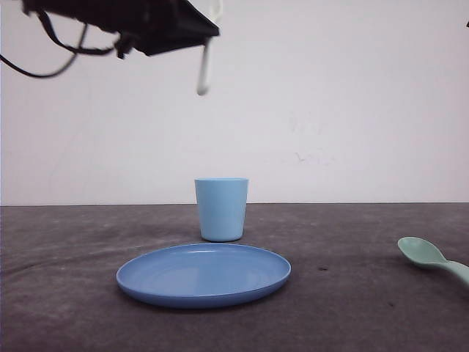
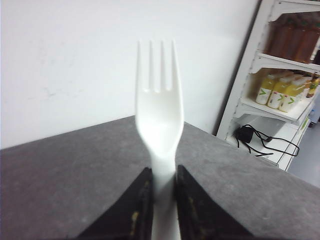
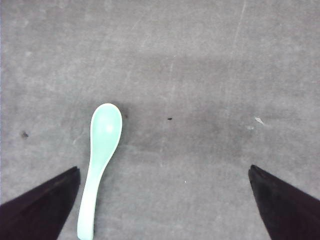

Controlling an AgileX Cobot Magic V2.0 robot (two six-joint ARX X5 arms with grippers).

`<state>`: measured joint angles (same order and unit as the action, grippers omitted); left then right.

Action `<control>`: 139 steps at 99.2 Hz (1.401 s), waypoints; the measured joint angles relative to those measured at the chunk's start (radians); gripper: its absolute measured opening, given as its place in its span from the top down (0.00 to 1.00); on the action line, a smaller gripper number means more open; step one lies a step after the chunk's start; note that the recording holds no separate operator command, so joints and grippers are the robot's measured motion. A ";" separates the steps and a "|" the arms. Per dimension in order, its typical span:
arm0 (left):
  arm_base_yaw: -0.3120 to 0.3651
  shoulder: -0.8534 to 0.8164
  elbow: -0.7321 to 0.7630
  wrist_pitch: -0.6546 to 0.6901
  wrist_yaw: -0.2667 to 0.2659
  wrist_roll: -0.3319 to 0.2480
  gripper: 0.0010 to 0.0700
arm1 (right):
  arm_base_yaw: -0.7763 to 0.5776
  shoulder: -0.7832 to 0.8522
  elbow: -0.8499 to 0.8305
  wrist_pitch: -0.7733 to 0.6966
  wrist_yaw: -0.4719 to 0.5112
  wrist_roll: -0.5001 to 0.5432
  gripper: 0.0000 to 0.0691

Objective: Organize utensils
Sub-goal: 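Lift the white fork with the left gripper and carry it over the cup, then lower the fork into the blue cup and open the left gripper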

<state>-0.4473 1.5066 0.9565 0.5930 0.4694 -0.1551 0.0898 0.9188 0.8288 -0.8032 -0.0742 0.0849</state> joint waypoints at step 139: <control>-0.006 0.439 0.000 0.344 -0.086 0.159 0.61 | 0.000 0.000 0.000 -0.023 0.000 0.009 0.02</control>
<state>-0.4538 1.9457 0.9565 0.9371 0.3836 0.0044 0.0898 0.9188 0.8288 -0.8261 -0.0742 0.0940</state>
